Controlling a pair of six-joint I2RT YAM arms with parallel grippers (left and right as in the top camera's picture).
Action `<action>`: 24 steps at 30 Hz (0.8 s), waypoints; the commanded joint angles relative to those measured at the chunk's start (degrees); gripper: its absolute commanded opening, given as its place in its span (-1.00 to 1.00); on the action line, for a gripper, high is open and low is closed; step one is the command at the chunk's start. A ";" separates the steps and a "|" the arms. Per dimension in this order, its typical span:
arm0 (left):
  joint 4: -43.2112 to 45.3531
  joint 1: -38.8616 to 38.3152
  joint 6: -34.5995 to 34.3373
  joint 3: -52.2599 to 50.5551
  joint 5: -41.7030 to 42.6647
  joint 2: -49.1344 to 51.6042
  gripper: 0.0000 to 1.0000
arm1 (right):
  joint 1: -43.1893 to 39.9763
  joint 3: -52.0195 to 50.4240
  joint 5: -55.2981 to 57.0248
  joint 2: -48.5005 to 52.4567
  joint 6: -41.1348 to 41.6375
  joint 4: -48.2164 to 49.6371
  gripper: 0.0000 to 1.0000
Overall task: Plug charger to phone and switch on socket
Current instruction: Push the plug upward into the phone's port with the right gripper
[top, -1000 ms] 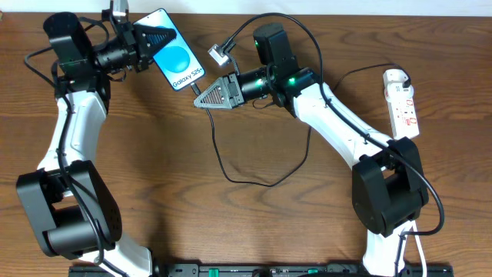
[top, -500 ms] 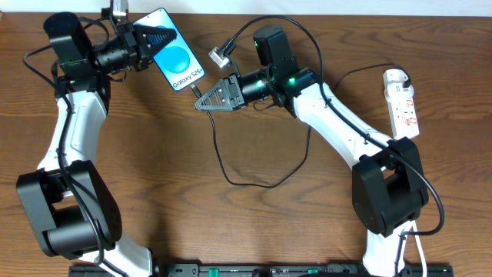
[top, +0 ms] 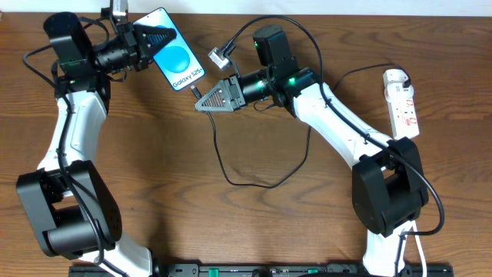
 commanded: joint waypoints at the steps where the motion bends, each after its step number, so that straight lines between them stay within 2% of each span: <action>1: 0.50 0.04 1.20 0.72 0.17 -0.81 -0.85 | -0.35 0.57 -1.81 -0.83 -1.55 0.00 -0.98; 17: -2.01 -0.31 1.14 0.72 1.90 -0.81 -0.85 | -0.52 0.57 0.96 -0.83 -1.51 1.27 -0.98; 24: -2.23 -3.37 1.44 0.72 1.64 -0.81 -0.85 | -0.52 0.57 1.46 -0.83 -1.51 1.27 -0.98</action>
